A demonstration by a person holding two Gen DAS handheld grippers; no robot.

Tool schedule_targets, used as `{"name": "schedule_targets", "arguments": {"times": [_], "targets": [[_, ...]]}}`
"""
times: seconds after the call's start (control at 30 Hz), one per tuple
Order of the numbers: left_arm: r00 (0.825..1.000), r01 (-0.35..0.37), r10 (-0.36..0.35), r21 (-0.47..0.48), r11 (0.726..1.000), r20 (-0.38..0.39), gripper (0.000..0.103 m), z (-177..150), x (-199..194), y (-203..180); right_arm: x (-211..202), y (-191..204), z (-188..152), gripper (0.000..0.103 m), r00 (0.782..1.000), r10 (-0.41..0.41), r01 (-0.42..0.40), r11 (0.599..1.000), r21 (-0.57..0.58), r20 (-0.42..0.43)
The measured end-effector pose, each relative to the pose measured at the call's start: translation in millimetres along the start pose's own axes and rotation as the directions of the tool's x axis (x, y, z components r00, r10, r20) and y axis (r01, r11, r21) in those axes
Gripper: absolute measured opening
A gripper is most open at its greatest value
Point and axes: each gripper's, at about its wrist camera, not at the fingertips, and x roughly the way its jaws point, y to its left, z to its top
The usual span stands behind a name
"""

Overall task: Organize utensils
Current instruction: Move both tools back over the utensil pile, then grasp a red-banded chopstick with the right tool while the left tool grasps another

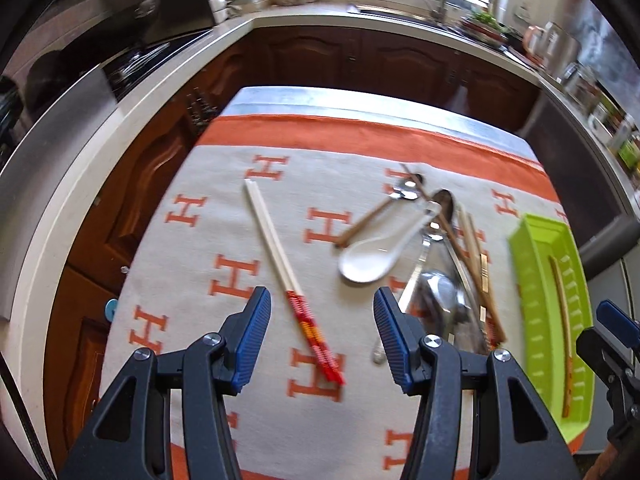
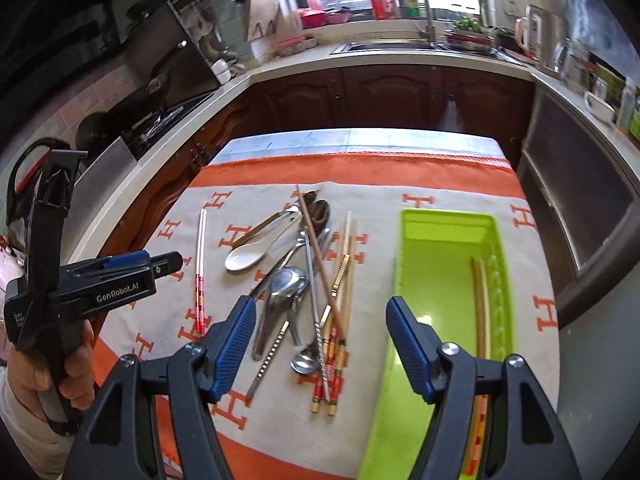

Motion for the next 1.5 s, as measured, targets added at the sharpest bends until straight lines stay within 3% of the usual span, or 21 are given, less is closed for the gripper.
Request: {"name": "schedule_targets", "arguments": {"times": [0.17, 0.33, 0.67, 0.83, 1.03, 1.1, 1.23, 1.37, 1.5], "targets": [[1.0, -0.01, 0.008, -0.079, 0.997, -0.024, 0.052, -8, 30, 31, 28, 28, 5, 0.061, 1.0, -0.026, 0.026, 0.998, -0.049, 0.002], [0.996, 0.008, -0.02, -0.13, 0.991, -0.086, 0.052, -20, 63, 46, 60, 44, -4, 0.054, 0.999, 0.01, -0.012, 1.0, -0.027, -0.052], [0.994, 0.003, -0.015, -0.109, 0.994, -0.109, 0.054, -25, 91, 43, 88, 62, -16, 0.053, 0.994, 0.02, -0.024, 0.999, -0.032, -0.108], [0.992, -0.071, 0.062, -0.078, 0.994, -0.106, 0.056, -25, 95, 41, 96, 66, -16, 0.053, 0.992, 0.016, -0.021, 0.999, -0.039, -0.122], [0.994, -0.08, 0.073, -0.084, 0.993, -0.086, 0.058, -23, 98, 48, 107, 75, -18, 0.053, 0.989, 0.021, -0.03, 0.998, -0.058, -0.148], [0.995, -0.074, 0.068, -0.081, 0.994, -0.076, 0.053, -23, 98, 50, 110, 79, -18, 0.053, 0.988, 0.033, -0.043, 0.997, -0.068, -0.15], [0.998, -0.051, 0.047, -0.079, 0.996, -0.053, 0.01, -22, 97, 57, 118, 92, -16, 0.048, 0.987, 0.06, -0.075, 0.992, -0.098, -0.15], [0.998, 0.014, -0.021, -0.117, 0.993, -0.056, 0.004, -23, 96, 73, 129, 109, -14, 0.045, 0.986, 0.076, -0.098, 0.985, -0.143, -0.15], [0.998, 0.025, -0.032, -0.131, 0.991, -0.052, 0.004, -28, 90, 86, 147, 124, -12, 0.039, 0.981, 0.087, -0.117, 0.978, -0.175, -0.172]]}}
